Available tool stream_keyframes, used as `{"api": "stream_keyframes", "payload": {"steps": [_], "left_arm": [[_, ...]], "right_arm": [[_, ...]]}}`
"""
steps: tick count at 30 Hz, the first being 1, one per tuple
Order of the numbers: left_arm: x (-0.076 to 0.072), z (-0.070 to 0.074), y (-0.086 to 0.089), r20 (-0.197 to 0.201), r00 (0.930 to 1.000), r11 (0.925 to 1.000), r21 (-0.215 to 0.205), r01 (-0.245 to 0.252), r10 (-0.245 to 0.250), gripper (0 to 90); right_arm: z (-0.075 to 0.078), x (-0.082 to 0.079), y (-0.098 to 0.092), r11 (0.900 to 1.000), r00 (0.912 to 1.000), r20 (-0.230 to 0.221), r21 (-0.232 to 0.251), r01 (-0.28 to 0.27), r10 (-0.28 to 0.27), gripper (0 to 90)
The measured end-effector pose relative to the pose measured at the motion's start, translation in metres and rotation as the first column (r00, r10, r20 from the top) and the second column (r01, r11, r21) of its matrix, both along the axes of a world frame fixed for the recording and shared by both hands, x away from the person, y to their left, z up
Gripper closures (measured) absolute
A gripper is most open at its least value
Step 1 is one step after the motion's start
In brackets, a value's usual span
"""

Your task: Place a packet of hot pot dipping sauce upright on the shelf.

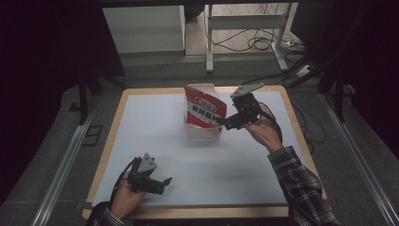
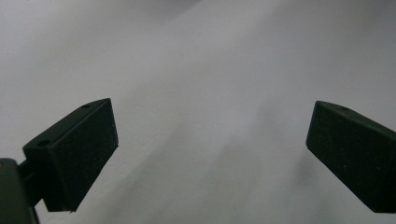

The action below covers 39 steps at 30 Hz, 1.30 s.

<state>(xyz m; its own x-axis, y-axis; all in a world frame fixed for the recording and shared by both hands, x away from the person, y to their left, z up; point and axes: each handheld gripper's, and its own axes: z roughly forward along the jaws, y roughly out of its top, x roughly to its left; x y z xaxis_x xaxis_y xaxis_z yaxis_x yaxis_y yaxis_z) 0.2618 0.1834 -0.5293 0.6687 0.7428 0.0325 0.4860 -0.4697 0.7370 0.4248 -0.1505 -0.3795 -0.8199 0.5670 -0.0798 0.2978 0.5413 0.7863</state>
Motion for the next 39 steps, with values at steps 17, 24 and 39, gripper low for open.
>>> {"api": "stream_keyframes", "payload": {"steps": [17, 24, 39], "left_arm": [[0.000, 0.000, 0.000, 0.002, 1.0000, 1.0000, 0.002, 0.000, 0.000, 2.1], [-0.001, 0.000, 0.000, 0.003, 1.0000, 1.0000, 0.003, 0.001, -0.001, 2.1], [-0.001, 0.001, -0.001, 0.008, 1.0000, 1.0000, 0.006, 0.001, -0.001, 2.1]], "right_arm": [[-0.014, -0.015, -0.013, 1.000, 0.9999, -0.010, 0.012, 0.014, -0.014, 0.0], [-0.014, -0.024, -0.018, 1.000, 0.9998, -0.008, 0.020, 0.020, -0.019, 0.0], [-0.020, -0.047, -0.034, 0.999, 0.9995, 0.011, 0.015, 0.031, -0.031, 0.0]]}}
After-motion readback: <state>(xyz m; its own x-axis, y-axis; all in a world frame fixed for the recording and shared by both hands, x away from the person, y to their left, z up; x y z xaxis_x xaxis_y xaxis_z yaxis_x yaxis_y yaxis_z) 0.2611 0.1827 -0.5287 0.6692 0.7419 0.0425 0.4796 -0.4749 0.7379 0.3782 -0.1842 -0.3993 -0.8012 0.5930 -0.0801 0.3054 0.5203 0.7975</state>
